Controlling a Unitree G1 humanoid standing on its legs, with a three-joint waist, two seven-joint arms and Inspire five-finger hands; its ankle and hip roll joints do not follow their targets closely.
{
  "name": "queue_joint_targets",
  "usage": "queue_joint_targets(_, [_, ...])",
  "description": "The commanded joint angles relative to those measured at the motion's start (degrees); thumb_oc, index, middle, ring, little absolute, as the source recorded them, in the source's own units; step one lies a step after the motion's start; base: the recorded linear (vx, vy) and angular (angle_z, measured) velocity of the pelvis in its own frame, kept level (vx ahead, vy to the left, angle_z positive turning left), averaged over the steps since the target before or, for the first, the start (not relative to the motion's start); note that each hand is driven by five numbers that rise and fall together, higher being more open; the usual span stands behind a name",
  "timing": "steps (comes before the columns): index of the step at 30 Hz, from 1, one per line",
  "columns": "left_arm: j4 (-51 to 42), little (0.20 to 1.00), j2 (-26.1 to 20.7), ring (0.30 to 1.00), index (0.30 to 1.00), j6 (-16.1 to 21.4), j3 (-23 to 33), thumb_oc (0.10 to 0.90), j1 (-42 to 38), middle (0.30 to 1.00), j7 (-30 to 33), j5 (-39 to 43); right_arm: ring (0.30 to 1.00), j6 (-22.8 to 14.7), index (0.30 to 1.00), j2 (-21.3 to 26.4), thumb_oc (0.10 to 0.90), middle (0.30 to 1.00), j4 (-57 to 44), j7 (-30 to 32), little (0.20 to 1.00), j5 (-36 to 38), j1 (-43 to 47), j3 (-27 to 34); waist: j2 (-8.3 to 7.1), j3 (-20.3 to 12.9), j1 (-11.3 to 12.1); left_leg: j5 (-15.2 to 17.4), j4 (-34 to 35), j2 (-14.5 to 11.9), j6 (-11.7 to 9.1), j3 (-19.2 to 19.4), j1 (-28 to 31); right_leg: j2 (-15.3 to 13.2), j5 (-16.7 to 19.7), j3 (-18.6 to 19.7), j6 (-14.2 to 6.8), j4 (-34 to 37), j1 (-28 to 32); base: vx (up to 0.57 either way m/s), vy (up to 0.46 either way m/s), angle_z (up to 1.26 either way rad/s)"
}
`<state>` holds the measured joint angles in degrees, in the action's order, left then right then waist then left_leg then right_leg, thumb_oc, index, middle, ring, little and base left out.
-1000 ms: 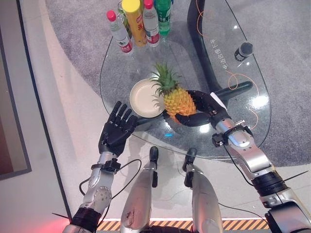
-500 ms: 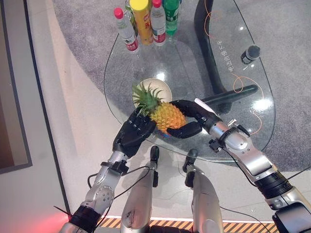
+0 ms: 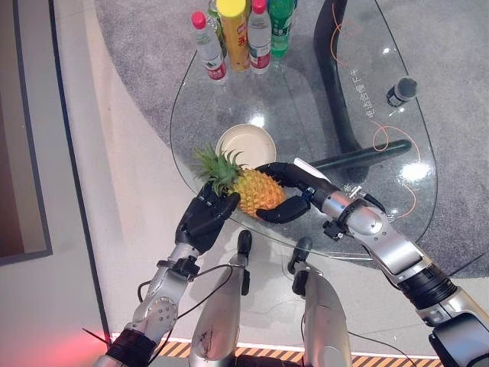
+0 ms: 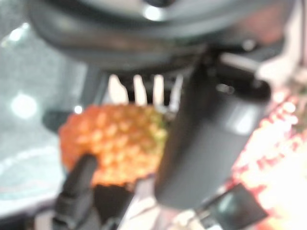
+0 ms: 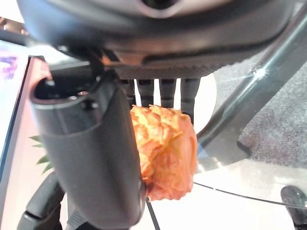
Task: Pick up the fruit to the plate
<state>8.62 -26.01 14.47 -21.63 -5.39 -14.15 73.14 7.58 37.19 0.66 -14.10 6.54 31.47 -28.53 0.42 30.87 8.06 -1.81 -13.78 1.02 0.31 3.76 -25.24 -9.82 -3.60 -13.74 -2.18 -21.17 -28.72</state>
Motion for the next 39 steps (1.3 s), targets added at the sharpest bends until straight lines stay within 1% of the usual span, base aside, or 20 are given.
queue_joint_targets(1, [-13.3,0.900,2.2,0.900,0.900,5.3,0.9,0.800,-3.4,0.900,-7.3,1.7,0.300,-4.7,0.300,-2.4,0.100,0.300,-13.8,-8.7,0.200,0.4,4.4,-6.2,0.51,-1.1,1.1,5.6,-4.8,4.7,2.2,0.6,0.2,4.0,0.4,-1.5,-0.8,-0.8,3.0,0.01,-0.030,0.01])
queue_joint_targets(3, [-14.5,0.900,2.9,0.900,0.900,6.2,2.0,0.800,-3.3,0.900,-8.2,4.1,0.300,-4.7,0.300,-2.5,0.100,0.300,-13.8,-11.9,0.200,0.3,4.5,-7.6,0.21,-1.1,1.5,5.6,-4.9,4.8,2.1,0.3,0.2,4.0,0.4,-1.6,-0.8,-0.8,3.2,0.02,-0.032,0.01])
queue_joint_targets(7, [-16.6,0.900,4.2,0.900,0.900,6.3,3.9,0.800,-3.2,0.900,-8.9,6.2,0.300,-4.6,0.300,-3.4,0.100,0.300,-13.5,-14.0,0.200,1.3,4.9,-9.1,-0.33,-1.1,2.4,5.4,-4.9,4.9,2.0,-0.4,0.2,4.0,0.4,-2.0,-0.7,-0.9,3.4,0.02,-0.047,0.05])
queue_joint_targets(9, [-17.1,0.900,4.7,0.900,0.900,6.4,4.6,0.800,-3.3,0.900,-8.4,4.6,0.300,-4.8,0.300,-4.1,0.100,0.300,-13.0,-14.7,0.200,2.0,5.3,-9.4,-0.53,-1.1,2.8,5.4,-4.9,5.0,1.9,-0.7,0.3,4.0,0.3,-2.1,-0.7,-1.0,3.6,0.02,-0.043,0.07])
queue_joint_targets(11, [-17.3,0.900,4.9,0.900,0.900,6.7,4.8,0.800,-3.7,0.900,-6.7,1.8,0.300,-5.1,0.300,-5.1,0.100,0.300,-12.6,-15.9,0.200,2.6,5.7,-9.5,-0.73,-1.1,3.1,5.3,-4.9,5.1,1.9,-1.1,0.3,4.1,0.3,-2.2,-0.7,-1.1,3.6,0.02,-0.033,0.10])
queue_joint_targets(13, [-17.5,0.900,5.3,0.900,0.900,6.3,5.0,0.800,-4.0,0.900,-5.0,1.0,0.300,-5.1,0.300,-5.8,0.100,0.300,-12.5,-16.8,0.200,3.4,6.0,-9.6,-0.93,-1.1,3.4,5.3,-4.7,5.2,2.0,-1.5,0.3,4.2,0.4,-2.2,-0.8,-1.1,3.7,0.01,-0.024,0.06])
queue_joint_targets(19, [-17.3,0.900,5.8,0.900,0.900,4.8,5.2,0.800,-3.7,0.900,-4.0,0.8,0.300,-5.7,0.300,-6.6,0.100,0.300,-12.7,-16.9,0.200,4.1,5.8,-9.7,-1.30,-1.1,3.6,4.7,-4.2,5.3,2.1,-2.1,0.2,4.4,0.7,-2.3,-0.9,-0.6,3.7,0.00,0.000,0.00])
queue_joint_targets(23, [-17.3,0.900,5.7,0.900,0.900,4.3,5.1,0.800,-2.8,0.900,-4.7,1.8,0.300,-6.6,0.300,-6.7,0.100,0.300,-12.2,-16.4,0.200,4.2,5.2,-9.2,-1.40,-1.1,3.8,4.8,-4.1,5.3,2.2,-2.4,0.2,4.3,0.8,-2.4,-1.1,-0.4,3.9,0.00,0.000,0.00])
queue_joint_targets(25, [-17.4,0.900,5.7,0.900,0.900,5.1,5.1,0.800,-2.6,0.900,-5.4,2.8,0.300,-6.5,0.300,-6.7,0.100,0.300,-12.3,-16.7,0.200,4.1,5.1,-9.1,-1.44,-1.1,3.8,4.9,-4.2,5.3,2.1,-2.3,0.2,4.3,0.8,-2.5,-1.1,-0.4,3.9,0.00,0.000,0.00])
queue_joint_targets(27, [-17.4,0.900,6.0,0.900,0.900,6.8,5.4,0.800,-2.3,0.900,-7.0,4.6,0.300,-6.8,0.300,-7.0,0.100,0.300,-12.0,-16.9,0.200,3.9,4.7,-9.1,-1.46,-1.1,3.9,5.0,-4.2,5.2,2.1,-2.3,0.3,4.2,0.8,-2.8,-1.1,-0.4,4.1,0.00,0.000,0.00])
queue_joint_targets(31, [-17.8,0.900,6.6,0.900,0.900,8.9,5.6,0.800,-2.5,0.900,-7.6,5.8,0.300,-6.6,0.300,-7.6,0.100,0.300,-11.3,-16.9,0.200,3.6,4.6,-9.1,-1.57,-1.1,4.1,5.1,-4.5,5.2,2.0,-2.5,0.4,3.9,0.7,-3.0,-1.1,-0.6,4.4,0.01,-0.001,0.01])
queue_joint_targets(34, [-17.7,0.900,7.0,0.900,0.900,10.1,5.6,0.800,-2.8,0.900,-7.1,5.1,0.300,-6.4,0.300,-8.2,0.100,0.300,-10.7,-16.5,0.200,3.4,4.7,-9.3,-1.70,-1.1,4.2,5.2,-4.7,5.3,2.0,-2.7,0.3,3.9,0.7,-3.1,-1.1,-0.7,4.4,0.01,-0.006,0.01])
queue_joint_targets(37, [-17.7,0.900,7.2,0.900,0.900,10.1,5.8,0.800,-2.9,0.900,-6.5,5.3,0.300,-6.4,0.300,-8.6,0.100,0.300,-10.2,-16.2,0.200,3.4,4.8,-9.3,-1.77,-1.1,4.4,5.3,-4.8,5.4,1.9,-3.1,0.3,3.8,0.8,-3.2,-1.2,-0.8,4.4,0.01,-0.006,0.01])
queue_joint_targets(38, [-17.6,0.809,7.4,0.822,0.822,10.2,6.0,0.709,-2.9,0.822,-6.6,5.9,0.300,-6.1,0.300,-8.8,0.100,0.300,-10.2,-15.8,0.200,3.4,4.8,-9.4,-1.83,-1.1,4.5,5.4,-4.9,5.5,2.0,-3.2,0.4,3.8,0.8,-3.2,-1.2,-0.9,4.5,0.03,-0.009,0.02])
queue_joint_targets(39, [-17.7,0.571,7.5,0.618,0.618,10.3,5.9,0.471,-2.9,0.618,-6.7,6.2,0.300,-5.9,0.300,-8.8,0.100,0.300,-10.2,-15.6,0.200,3.4,4.9,-9.4,-1.86,-1.1,4.5,5.4,-4.9,5.5,2.0,-3.3,0.4,3.7,0.7,-3.2,-1.3,-0.9,4.5,0.04,-0.011,0.02])
